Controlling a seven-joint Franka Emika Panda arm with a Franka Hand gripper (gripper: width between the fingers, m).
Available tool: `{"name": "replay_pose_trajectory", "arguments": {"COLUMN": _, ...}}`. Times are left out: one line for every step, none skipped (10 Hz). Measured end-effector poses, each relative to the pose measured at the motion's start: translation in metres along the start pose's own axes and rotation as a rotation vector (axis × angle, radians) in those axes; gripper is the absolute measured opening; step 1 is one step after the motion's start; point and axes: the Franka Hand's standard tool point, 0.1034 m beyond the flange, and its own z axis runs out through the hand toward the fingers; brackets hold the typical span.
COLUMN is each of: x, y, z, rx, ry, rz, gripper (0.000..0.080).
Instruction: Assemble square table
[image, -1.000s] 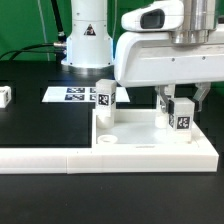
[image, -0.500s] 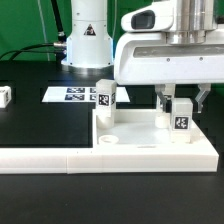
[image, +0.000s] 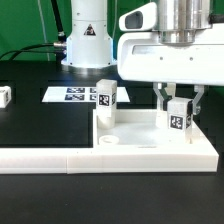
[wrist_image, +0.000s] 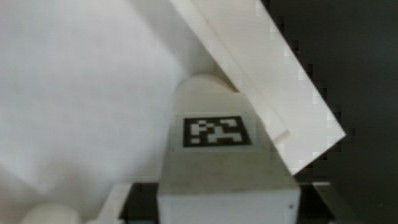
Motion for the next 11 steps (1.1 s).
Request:
{"name": "replay_pose_trajectory", "arguments": {"x": -0.0002, "y": 0.0002, "z": -0.0001, "rx": -0.003, "ry": 0.002, "rz": 0.073, "gripper": 0.0291}}
{"name": "replay_pose_trajectory", "arguments": {"x": -0.0011, "y": 0.0002, "z": 0.0001, "rx": -0.004, "ry": 0.003, "rz": 0.199, "gripper": 0.0291}}
{"name": "replay_pose_trajectory", "arguments": {"x": -0.0020, "y": 0.0002, "z": 0.0001, "rx": -0.004, "ry": -0.002, "rz": 0.302, "gripper": 0.0291}}
{"name": "replay_pose_trajectory", "arguments": {"x": -0.0029, "y": -0.0002, "z": -0.0004, "rx": -0.008, "ry": -0.012, "rz": 0.445, "gripper": 0.0292}}
{"name": "replay_pose_trajectory", "arguments": {"x": -0.0039, "y": -0.0001, "z": -0.0008, "rx": -0.015, "ry": -0.022, "rz": 0.601, "gripper": 0.0292}}
{"name": "replay_pose_trajectory", "arguments": {"x": -0.0050, "y": 0.0002, "z": -0.0007, "rx": -0.021, "ry": -0.030, "rz": 0.665, "gripper": 0.0292}}
{"name": "replay_pose_trajectory", "arguments": {"x": -0.0054, "y": 0.0008, "z": -0.0005, "rx": -0.020, "ry": -0.039, "rz": 0.774, "gripper": 0.0292}}
{"name": "replay_pose_trajectory", "arguments": {"x": -0.0053, "y": 0.0008, "z": -0.0004, "rx": -0.019, "ry": -0.044, "rz": 0.844, "gripper": 0.0292}}
{"name": "replay_pose_trajectory", "arguments": {"x": -0.0055, "y": 0.0008, "z": -0.0001, "rx": -0.018, "ry": -0.047, "rz": 0.877, "gripper": 0.0292}}
{"name": "replay_pose_trajectory", "arguments": {"x": -0.0055, "y": 0.0007, "z": 0.0000, "rx": -0.016, "ry": -0.053, "rz": 0.940, "gripper": 0.0292}}
{"name": "replay_pose_trajectory", "arguments": {"x": -0.0055, "y": 0.0007, "z": 0.0000, "rx": -0.015, "ry": -0.056, "rz": 0.966, "gripper": 0.0292}}
